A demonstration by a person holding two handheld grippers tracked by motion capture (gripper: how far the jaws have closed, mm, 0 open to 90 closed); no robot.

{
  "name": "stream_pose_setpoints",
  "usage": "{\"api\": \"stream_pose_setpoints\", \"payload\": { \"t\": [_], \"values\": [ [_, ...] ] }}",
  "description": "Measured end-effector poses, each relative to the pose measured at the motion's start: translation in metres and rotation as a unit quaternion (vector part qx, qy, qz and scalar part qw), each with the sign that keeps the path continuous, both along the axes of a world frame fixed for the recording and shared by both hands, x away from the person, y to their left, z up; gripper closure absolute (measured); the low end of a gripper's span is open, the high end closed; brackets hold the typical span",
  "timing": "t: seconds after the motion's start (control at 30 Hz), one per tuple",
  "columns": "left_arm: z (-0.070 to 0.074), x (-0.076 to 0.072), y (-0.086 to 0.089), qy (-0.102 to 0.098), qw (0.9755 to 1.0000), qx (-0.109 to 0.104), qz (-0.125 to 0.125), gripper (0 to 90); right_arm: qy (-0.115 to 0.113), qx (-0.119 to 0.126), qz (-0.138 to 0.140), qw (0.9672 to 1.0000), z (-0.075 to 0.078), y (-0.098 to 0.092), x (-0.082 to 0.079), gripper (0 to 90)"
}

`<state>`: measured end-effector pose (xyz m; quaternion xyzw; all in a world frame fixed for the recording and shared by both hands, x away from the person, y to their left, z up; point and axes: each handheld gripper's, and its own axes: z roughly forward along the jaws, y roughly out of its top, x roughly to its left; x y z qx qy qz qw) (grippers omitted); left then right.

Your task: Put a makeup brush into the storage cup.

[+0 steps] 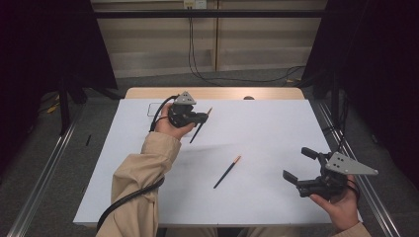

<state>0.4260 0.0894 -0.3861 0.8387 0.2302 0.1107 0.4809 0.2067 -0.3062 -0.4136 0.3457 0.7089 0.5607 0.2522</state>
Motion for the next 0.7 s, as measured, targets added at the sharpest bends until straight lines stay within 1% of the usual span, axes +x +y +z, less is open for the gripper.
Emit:
{"api": "stream_pose_setpoints", "payload": {
  "t": [0.03,0.07,0.17,0.27,0.33,0.4,0.47,0.5,0.57,0.7],
  "values": [
    [0.000,0.000,0.002,-0.002,0.9999,-0.011,0.004,84.4,0.001,0.000,0.001,1.0000,0.000,0.000,0.000,0.2],
    [0.001,-0.001,0.003,-0.009,0.9997,-0.020,0.010,84.4,0.001,0.001,0.001,1.0000,0.000,0.000,0.000,0.2],
    [0.002,-0.002,0.007,-0.025,0.9981,-0.048,0.029,84.4,0.001,0.001,0.001,1.0000,0.000,0.000,0.000,0.2],
    [0.004,-0.005,0.009,-0.045,0.9964,-0.061,0.038,84.4,0.001,0.000,0.001,1.0000,0.000,0.000,0.000,0.2],
    [0.006,-0.006,0.010,-0.055,0.9947,-0.075,0.044,84.4,0.001,0.000,0.002,1.0000,0.000,0.000,0.000,0.2],
    [0.007,-0.007,0.011,-0.063,0.9935,-0.081,0.050,84.4,0.003,-0.001,0.003,1.0000,-0.001,0.001,0.000,0.2],
    [0.008,-0.008,0.012,-0.073,0.9915,-0.091,0.057,84.4,0.003,-0.001,0.004,1.0000,-0.001,0.001,0.001,0.2],
    [0.009,-0.008,0.013,-0.075,0.9905,-0.098,0.060,84.3,0.003,-0.002,0.004,1.0000,-0.001,0.001,0.000,0.2],
    [0.009,-0.009,0.015,-0.078,0.9873,-0.119,0.070,84.3,0.002,0.000,0.005,1.0000,-0.001,0.001,0.001,0.2],
    [0.009,-0.009,0.016,-0.079,0.9859,-0.126,0.076,84.3,0.003,0.000,0.003,1.0000,-0.001,0.001,0.001,0.2]
  ]
}}
